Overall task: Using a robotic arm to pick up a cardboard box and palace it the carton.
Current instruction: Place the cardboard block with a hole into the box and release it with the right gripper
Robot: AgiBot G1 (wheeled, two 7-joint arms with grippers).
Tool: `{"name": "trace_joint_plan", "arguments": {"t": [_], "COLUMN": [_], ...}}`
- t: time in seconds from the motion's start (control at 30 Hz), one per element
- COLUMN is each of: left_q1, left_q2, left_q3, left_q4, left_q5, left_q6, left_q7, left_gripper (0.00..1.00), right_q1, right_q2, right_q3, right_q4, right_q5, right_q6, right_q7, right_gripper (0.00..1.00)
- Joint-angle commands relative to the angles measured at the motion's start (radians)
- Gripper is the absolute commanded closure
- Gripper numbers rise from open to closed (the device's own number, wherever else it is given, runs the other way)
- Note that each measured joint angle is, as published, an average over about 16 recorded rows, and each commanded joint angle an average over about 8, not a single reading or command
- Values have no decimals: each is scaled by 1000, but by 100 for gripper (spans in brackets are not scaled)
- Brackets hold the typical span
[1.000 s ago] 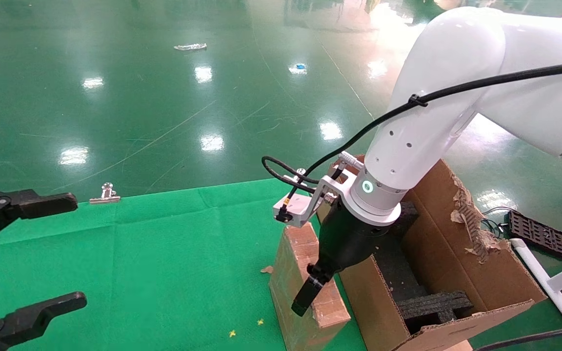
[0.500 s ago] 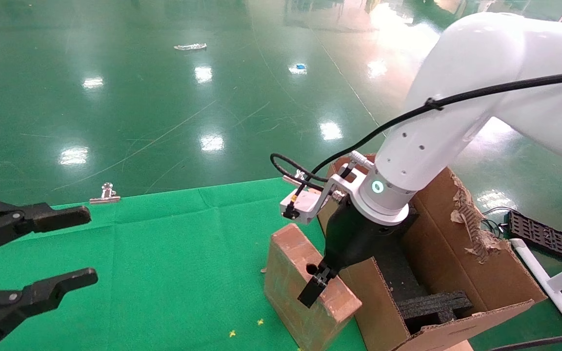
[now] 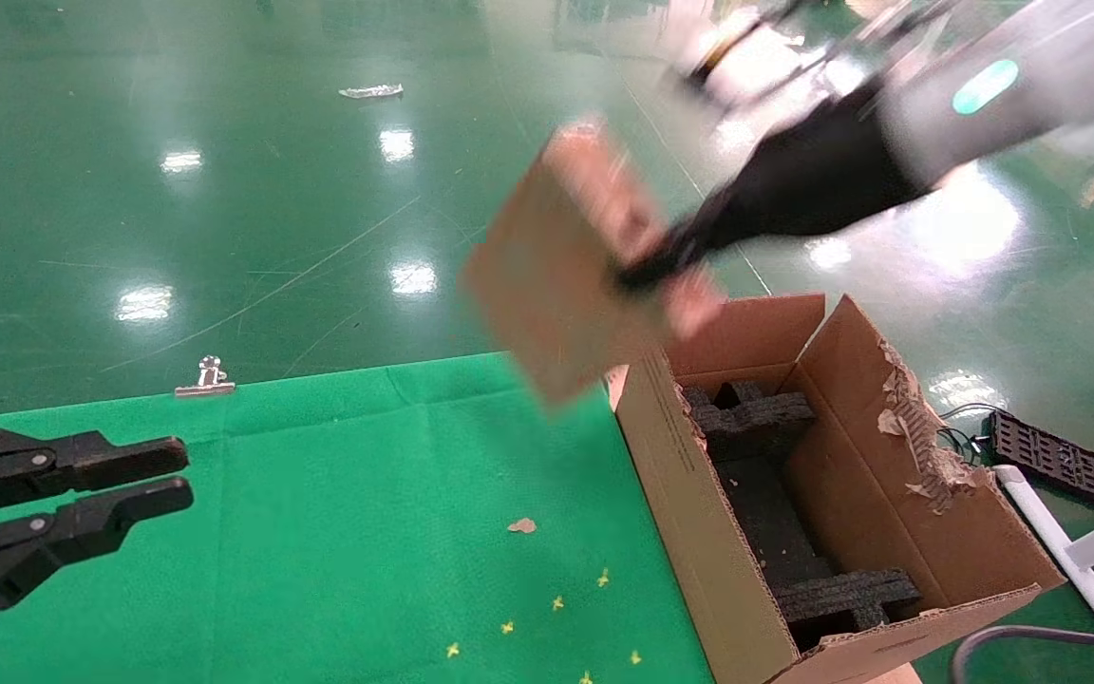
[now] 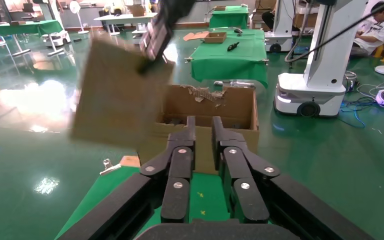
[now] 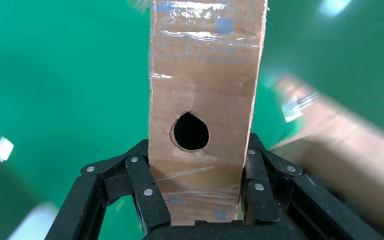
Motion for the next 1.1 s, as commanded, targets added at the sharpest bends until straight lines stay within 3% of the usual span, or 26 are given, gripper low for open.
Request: {"name": "trace_joint_plan", "arguments": {"t": [0.03,0.27,0.5,0.53,0.73,0.8,1.1], "left_q1": [0,0,0,0,0,0,0], "left_q2": [0,0,0,0,-1,-1,-1], "left_q3": [0,1,1,1,1,2,2], "left_q4": [0,0,0,0,0,0,0], "left_q5": [0,0,-1,-1,-1,-1,-1], "left_q6": [0,0,0,0,-1,-1,-1], "left_q7": [0,0,1,1,1,1,1], "left_gripper": [100,100,99,93,18,0,0], "right_q1": [36,100,85,76,-8,-40,-131], "right_q2": [37,76,97,98,93,86,20], "right_q3": [26,0,-50,-57,-89,-97,-132], "right_q4": [-38,-193,-315,-330,-418,-449,-583], "right_q5": [1,-102,-180,-186,-198,-199,-226], "right_q6": [20,-5,-48,-52,-59,-57,-50], "right_q7": [-43,-69,-75,-75,-73,-71,-76], "right_gripper": [100,100,100,100,100,100,100]}}
